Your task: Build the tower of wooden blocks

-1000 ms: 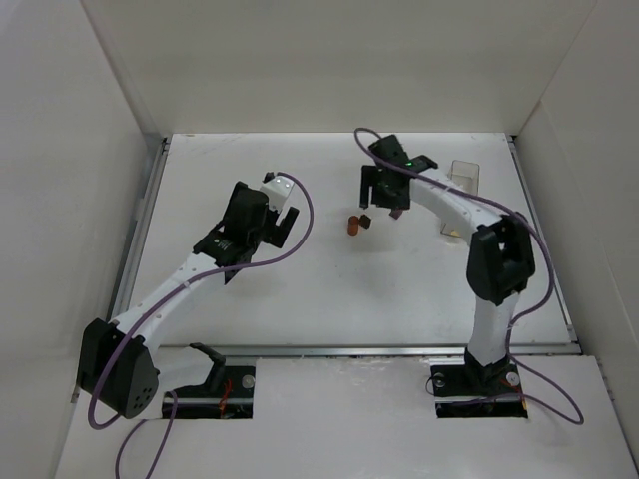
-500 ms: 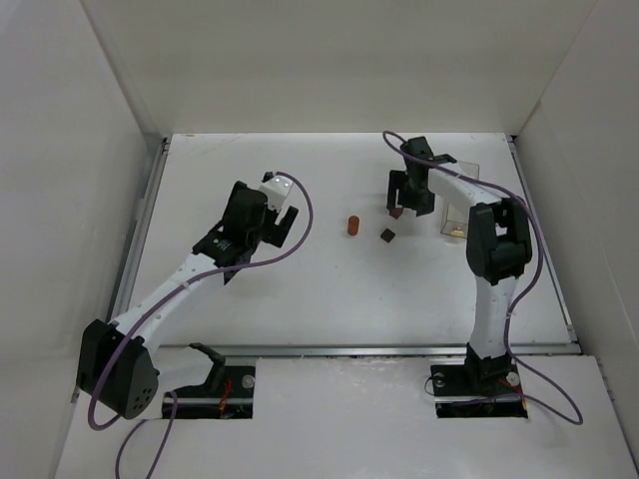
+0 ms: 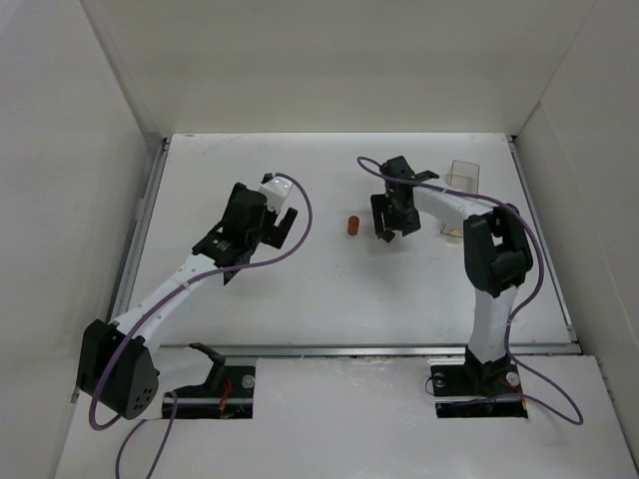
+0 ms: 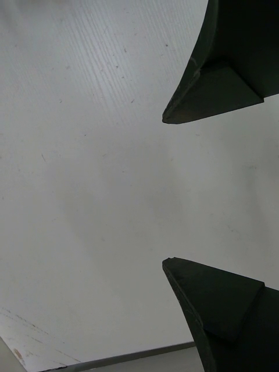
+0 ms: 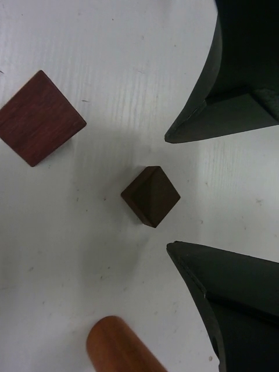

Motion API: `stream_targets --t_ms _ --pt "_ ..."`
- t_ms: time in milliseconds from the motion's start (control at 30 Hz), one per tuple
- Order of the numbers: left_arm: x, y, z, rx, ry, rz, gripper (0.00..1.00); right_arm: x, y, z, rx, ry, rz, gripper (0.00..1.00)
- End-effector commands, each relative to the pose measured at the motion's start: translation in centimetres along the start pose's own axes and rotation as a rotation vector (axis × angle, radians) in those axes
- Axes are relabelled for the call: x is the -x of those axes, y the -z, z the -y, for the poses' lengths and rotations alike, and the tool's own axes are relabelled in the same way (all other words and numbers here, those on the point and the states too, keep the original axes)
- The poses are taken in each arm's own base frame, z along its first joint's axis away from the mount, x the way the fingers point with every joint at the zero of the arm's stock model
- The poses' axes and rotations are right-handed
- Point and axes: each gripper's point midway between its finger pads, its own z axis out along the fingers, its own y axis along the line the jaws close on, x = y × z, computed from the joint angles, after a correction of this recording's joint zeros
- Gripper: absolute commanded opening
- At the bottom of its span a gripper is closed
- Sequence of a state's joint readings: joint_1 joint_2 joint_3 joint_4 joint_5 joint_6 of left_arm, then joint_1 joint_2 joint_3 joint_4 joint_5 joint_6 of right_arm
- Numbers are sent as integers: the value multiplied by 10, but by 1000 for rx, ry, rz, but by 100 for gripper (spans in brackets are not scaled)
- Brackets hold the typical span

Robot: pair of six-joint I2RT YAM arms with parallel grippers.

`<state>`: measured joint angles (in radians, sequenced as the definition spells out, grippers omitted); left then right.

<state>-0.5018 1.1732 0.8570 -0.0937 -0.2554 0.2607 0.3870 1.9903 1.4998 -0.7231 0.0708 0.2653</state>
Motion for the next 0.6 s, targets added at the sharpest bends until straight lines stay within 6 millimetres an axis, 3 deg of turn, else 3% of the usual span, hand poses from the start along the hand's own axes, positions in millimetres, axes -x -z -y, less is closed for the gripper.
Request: stream_targets --t_ms 0,400,567 --pt "11 3 -1 -8 14 49 100 6 -4 5 -5 47 12 74" --pt "11 3 -1 -8 14 49 100 10 -18 9 -55 159 7 65" --pt "11 3 -1 -8 14 49 100 16 -23 5 -58 194 17 55"
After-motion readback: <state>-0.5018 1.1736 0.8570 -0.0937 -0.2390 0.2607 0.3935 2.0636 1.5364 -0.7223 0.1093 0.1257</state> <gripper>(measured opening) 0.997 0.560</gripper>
